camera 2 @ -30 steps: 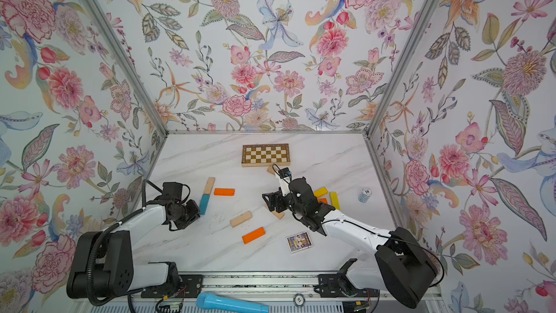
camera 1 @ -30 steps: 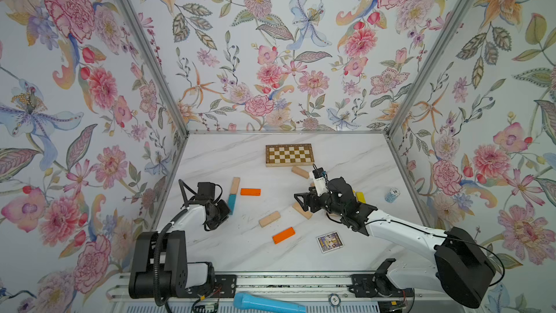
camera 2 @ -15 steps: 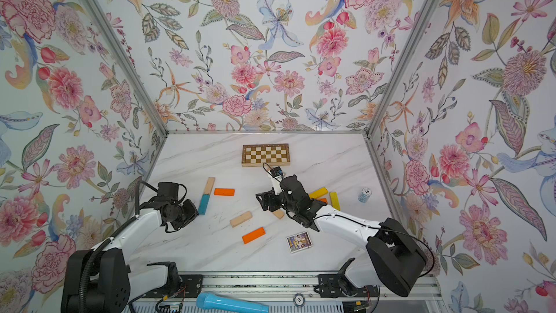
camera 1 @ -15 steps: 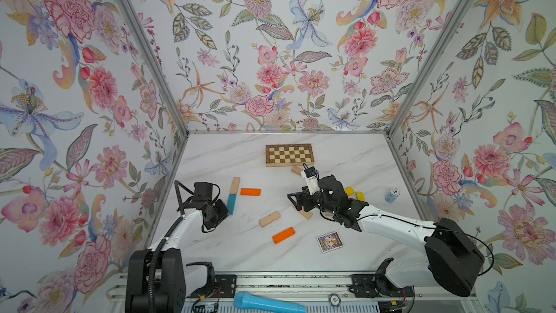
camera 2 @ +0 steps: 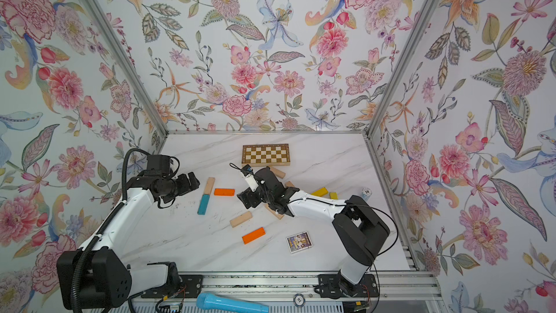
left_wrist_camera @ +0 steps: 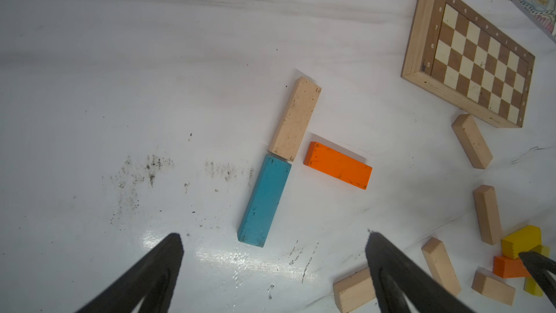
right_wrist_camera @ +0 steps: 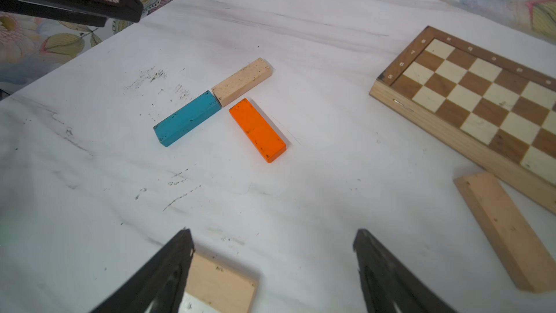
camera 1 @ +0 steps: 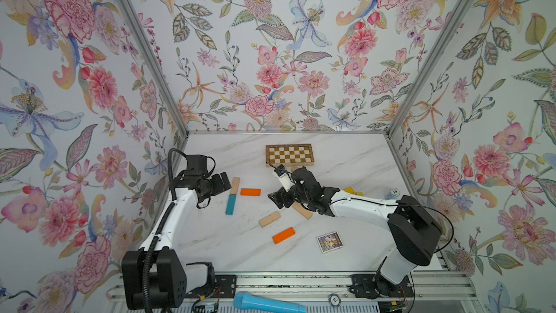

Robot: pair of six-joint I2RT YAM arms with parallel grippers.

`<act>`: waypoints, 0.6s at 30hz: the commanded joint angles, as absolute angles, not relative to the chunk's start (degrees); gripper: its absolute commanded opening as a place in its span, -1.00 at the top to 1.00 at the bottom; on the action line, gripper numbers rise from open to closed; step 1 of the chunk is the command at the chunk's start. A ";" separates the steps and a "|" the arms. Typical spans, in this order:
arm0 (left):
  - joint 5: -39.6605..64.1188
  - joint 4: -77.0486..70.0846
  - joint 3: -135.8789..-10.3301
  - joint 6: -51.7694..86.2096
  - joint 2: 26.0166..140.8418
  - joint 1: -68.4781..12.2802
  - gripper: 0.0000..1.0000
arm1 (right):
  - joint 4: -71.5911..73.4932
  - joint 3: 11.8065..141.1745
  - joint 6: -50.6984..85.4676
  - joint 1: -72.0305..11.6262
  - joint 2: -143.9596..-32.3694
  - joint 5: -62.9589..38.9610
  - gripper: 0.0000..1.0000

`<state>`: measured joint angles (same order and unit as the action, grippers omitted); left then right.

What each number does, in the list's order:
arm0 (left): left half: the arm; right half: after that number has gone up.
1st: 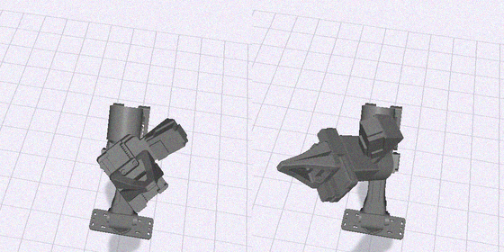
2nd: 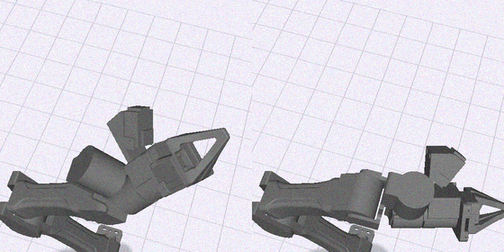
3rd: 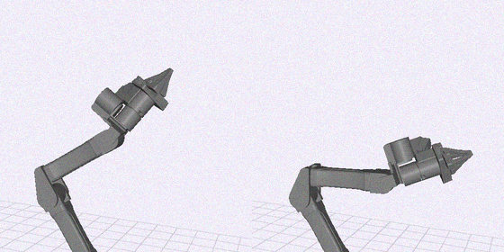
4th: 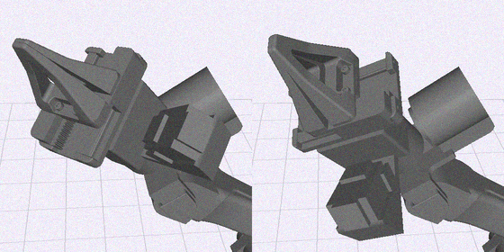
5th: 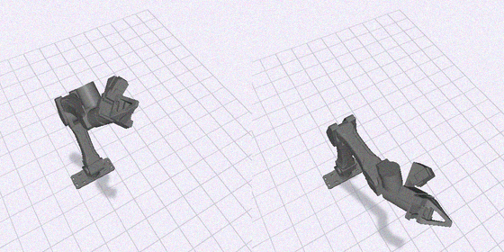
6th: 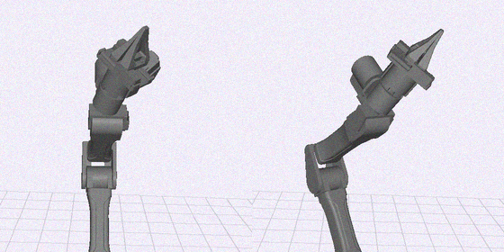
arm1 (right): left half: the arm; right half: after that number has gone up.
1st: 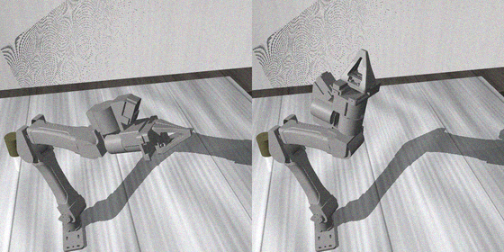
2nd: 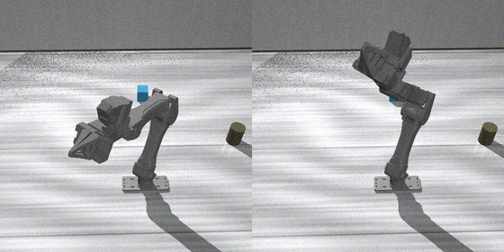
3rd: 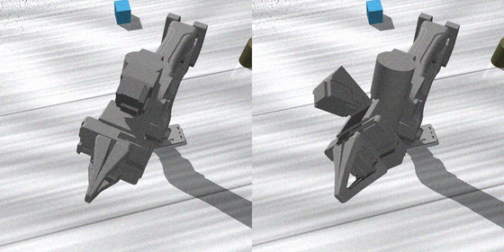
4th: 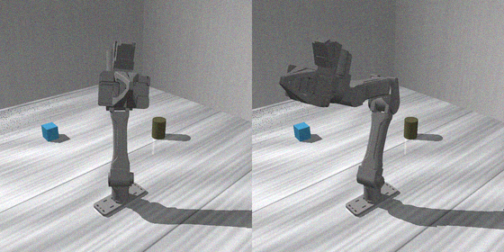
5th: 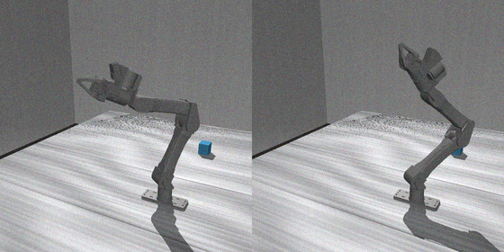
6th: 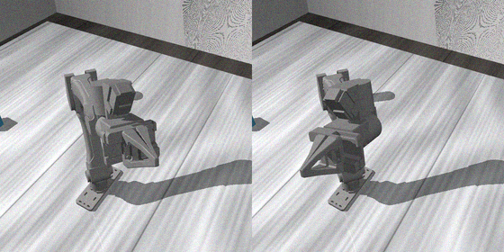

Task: Assemble the number 6 with building blocks
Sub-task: Assemble the building block at the center of the board.

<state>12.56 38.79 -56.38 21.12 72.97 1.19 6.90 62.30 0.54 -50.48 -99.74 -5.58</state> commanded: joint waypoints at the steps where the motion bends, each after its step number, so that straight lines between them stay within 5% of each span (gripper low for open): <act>1: 8.85 39.13 -56.61 17.45 73.48 1.54 -0.98 | 2.45 66.85 -12.60 -49.94 -105.58 -9.42 -0.72; 18: 3.56 34.79 -51.50 16.97 68.44 1.60 -0.98 | -6.57 86.40 -33.48 -46.25 -123.03 -24.68 -0.76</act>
<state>5.17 35.18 -51.86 17.78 68.25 1.19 -0.73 83.33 -28.99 -46.48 -120.40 -21.37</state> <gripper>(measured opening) 0.989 0.882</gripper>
